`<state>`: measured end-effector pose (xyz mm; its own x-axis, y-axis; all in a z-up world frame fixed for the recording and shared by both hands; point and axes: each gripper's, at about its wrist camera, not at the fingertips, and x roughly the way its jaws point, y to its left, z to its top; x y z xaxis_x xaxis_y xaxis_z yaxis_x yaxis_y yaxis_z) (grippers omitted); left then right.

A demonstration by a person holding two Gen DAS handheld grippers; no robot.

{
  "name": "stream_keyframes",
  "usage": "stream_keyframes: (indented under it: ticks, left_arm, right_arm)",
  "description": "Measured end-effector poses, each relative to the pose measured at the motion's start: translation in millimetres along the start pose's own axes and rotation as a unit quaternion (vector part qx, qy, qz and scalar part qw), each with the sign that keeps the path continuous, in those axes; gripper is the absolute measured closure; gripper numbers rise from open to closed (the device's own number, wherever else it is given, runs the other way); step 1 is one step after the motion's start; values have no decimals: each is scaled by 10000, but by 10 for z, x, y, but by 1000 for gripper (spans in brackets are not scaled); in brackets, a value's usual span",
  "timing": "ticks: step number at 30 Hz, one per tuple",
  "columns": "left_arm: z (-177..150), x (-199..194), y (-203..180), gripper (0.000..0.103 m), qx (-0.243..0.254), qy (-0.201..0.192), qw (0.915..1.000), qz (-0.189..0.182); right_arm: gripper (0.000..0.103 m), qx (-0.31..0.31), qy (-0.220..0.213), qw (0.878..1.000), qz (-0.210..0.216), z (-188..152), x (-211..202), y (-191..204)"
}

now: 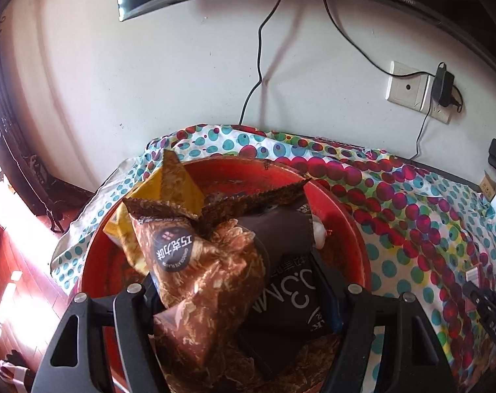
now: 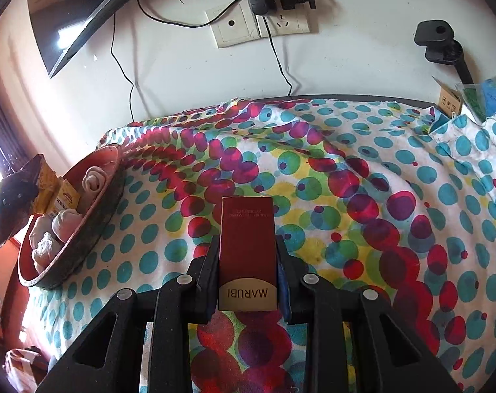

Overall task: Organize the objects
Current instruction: 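Carry the cookie bag over the tray and open the left gripper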

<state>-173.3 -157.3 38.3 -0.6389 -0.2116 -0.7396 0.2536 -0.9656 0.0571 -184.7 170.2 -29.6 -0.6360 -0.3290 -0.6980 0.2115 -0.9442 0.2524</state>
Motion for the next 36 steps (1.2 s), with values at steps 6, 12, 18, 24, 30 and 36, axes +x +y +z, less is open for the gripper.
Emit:
stream_keyframes:
  ticks: [6, 12, 18, 24, 30, 36]
  left_arm:
    - [193, 474, -155, 30, 100, 376, 9983, 442]
    - [170, 683, -201, 30, 202, 418, 9959, 773]
    - [229, 905, -200, 28, 191, 541, 9931, 1018]
    - [219, 719, -198, 19, 203, 294, 9964, 770]
    - [166, 122, -137, 16, 139, -426, 9968, 657]
    - [-175, -533, 79, 16, -83, -882, 9949, 481]
  right_arm:
    - [76, 34, 55, 10000, -47, -7, 19, -12]
    - [76, 74, 63, 10000, -6, -4, 32, -12]
    - [76, 85, 77, 9999, -32, -8, 37, -9]
    - [76, 14, 124, 9999, -102, -5, 49, 5]
    - [76, -349, 122, 9987, -365, -9, 47, 139]
    - [76, -864, 45, 9945, -595, -32, 8, 437]
